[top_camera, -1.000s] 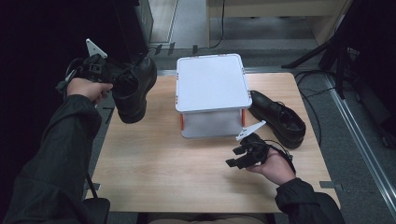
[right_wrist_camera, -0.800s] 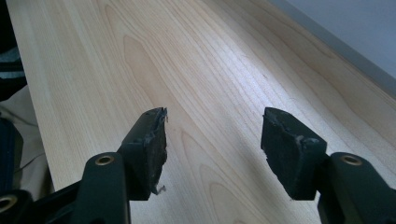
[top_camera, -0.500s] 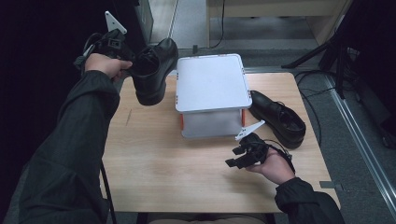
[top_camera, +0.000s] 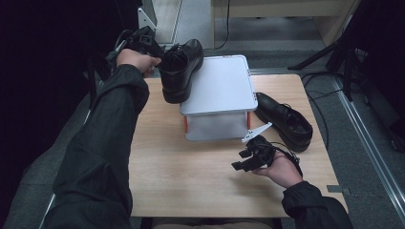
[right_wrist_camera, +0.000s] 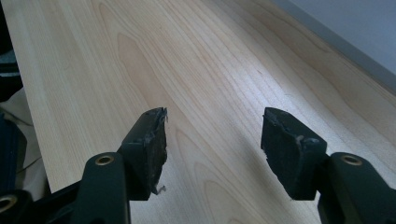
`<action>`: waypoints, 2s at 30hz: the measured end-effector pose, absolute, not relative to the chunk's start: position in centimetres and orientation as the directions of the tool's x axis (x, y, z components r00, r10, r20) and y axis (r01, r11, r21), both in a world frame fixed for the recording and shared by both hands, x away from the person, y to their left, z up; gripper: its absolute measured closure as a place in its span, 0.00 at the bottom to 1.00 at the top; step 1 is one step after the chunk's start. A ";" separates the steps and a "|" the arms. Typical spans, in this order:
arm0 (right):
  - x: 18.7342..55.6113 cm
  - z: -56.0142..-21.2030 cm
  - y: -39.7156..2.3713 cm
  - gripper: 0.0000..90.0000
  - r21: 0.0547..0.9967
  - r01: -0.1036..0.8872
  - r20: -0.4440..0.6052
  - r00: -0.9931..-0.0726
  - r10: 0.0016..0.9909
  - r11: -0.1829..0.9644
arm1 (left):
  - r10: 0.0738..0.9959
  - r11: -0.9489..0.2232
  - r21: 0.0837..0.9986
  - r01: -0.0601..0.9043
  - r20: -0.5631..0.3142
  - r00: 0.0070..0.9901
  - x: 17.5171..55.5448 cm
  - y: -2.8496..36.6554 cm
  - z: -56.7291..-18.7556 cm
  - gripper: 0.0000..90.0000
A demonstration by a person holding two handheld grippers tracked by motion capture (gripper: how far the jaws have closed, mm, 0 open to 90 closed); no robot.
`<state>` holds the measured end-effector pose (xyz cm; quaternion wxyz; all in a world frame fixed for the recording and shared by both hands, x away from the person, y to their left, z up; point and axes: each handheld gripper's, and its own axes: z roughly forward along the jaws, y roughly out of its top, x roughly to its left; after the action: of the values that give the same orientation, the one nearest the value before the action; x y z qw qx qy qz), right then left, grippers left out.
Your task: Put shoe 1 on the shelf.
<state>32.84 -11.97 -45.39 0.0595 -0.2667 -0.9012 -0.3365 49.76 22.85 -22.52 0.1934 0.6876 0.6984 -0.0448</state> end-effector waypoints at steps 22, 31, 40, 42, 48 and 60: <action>32.4 -45.2 -12.2 0.46 0.578 0.508 0.272 -0.858 0.436 0.639 | 0.921 0.067 0.157 0.985 -0.389 0.000 49.7 18.4 -24.6 0.84; 32.2 -45.1 -12.3 0.46 0.577 0.519 0.273 -0.850 0.450 0.630 | 0.927 0.040 0.168 0.985 -0.375 0.026 49.2 17.9 -25.2 0.81; 32.8 -45.0 -12.4 0.46 0.591 0.539 0.296 -0.837 0.460 0.600 | 0.911 0.018 0.179 0.984 -0.408 0.057 49.1 18.4 -25.6 0.73; 32.8 -45.0 -12.4 0.46 0.589 0.543 0.299 -0.834 0.463 0.599 | 0.911 0.001 0.197 0.980 -0.405 0.080 49.0 18.5 -25.4 0.72; 32.8 -45.2 -13.2 0.46 0.580 0.560 0.299 -0.822 0.485 0.592 | 0.894 -0.008 0.218 0.976 -0.435 0.104 48.6 19.6 -24.4 0.67; 33.1 -44.9 -14.0 0.46 0.587 0.593 0.316 -0.794 0.519 0.551 | 0.870 0.003 0.267 0.964 -0.477 0.129 46.3 23.3 -23.6 0.63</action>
<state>33.07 -14.02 -44.94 0.0528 -0.3163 -0.8789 -0.3531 46.27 23.29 -23.60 0.2714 0.7006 0.6542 -0.0867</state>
